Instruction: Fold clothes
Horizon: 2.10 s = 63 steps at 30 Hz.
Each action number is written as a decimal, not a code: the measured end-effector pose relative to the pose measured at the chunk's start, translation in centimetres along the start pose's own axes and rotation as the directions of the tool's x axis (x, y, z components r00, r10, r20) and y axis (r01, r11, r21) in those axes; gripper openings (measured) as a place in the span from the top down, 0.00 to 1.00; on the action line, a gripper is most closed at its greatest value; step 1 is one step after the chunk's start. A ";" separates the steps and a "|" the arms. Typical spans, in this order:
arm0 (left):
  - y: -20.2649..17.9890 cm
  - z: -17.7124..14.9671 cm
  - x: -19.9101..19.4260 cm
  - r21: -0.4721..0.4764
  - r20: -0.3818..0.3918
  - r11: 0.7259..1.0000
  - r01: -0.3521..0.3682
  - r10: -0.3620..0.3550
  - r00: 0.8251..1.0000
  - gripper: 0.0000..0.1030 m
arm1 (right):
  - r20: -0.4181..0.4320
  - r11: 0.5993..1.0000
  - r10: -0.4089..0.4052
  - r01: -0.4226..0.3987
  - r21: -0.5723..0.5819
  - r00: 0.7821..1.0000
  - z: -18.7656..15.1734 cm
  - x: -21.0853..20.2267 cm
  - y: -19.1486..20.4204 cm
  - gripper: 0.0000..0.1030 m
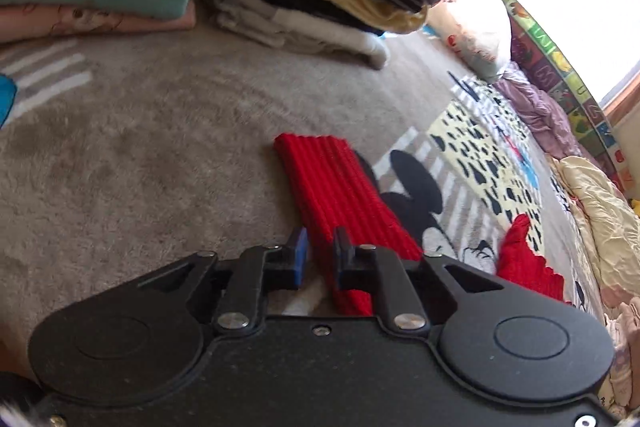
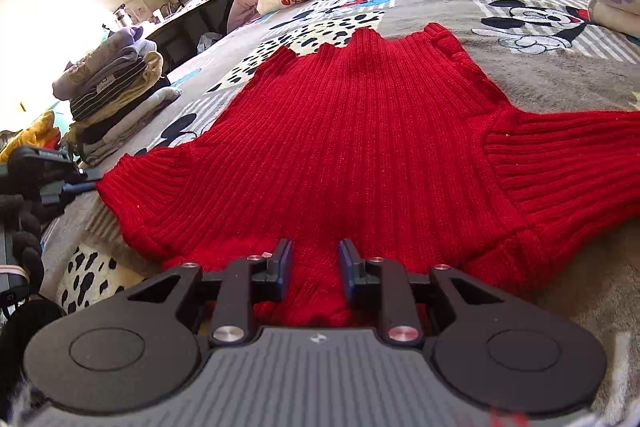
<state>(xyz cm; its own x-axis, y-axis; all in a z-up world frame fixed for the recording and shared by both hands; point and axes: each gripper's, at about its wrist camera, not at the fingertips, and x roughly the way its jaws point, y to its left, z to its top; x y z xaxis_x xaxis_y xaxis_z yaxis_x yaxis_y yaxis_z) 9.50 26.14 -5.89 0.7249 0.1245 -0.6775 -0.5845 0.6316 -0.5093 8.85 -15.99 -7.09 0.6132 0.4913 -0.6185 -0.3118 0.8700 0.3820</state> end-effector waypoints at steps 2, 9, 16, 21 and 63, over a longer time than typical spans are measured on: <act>0.0 0.0 -0.4 -0.041 0.008 0.999 0.036 -0.036 0.999 0.49 | -0.006 0.999 -0.025 0.025 -0.040 1.000 0.3 -0.3 0.9 0.73; -1.7 -1.4 1.5 0.065 0.032 0.997 0.037 -0.039 0.999 0.93 | 0.042 0.971 0.024 -0.014 -0.237 0.999 0.3 -0.4 5.8 0.69; -0.1 0.5 -0.5 -0.004 0.119 1.000 0.009 -0.008 0.993 0.94 | -0.024 0.895 0.089 -0.091 -0.438 0.996 -2.1 2.7 11.5 0.67; 0.2 0.6 0.5 0.000 0.082 0.999 -0.051 0.051 0.995 0.90 | -0.075 0.809 0.089 -0.116 -0.576 0.993 -5.0 3.3 14.9 0.42; -11.9 -24.0 -5.8 0.889 -0.069 0.430 0.156 -0.212 0.975 0.63 | 0.161 0.873 -0.059 0.130 -0.470 0.985 -4.7 -2.6 0.3 0.56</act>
<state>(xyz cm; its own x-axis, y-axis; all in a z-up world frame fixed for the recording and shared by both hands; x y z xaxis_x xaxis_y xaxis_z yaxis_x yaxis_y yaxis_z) 3.55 -0.49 -8.65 0.8053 -0.0650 -0.5892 0.1860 0.9715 0.1470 3.73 -16.77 -8.60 0.7398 0.4256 -0.5211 -0.5340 0.8426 -0.0699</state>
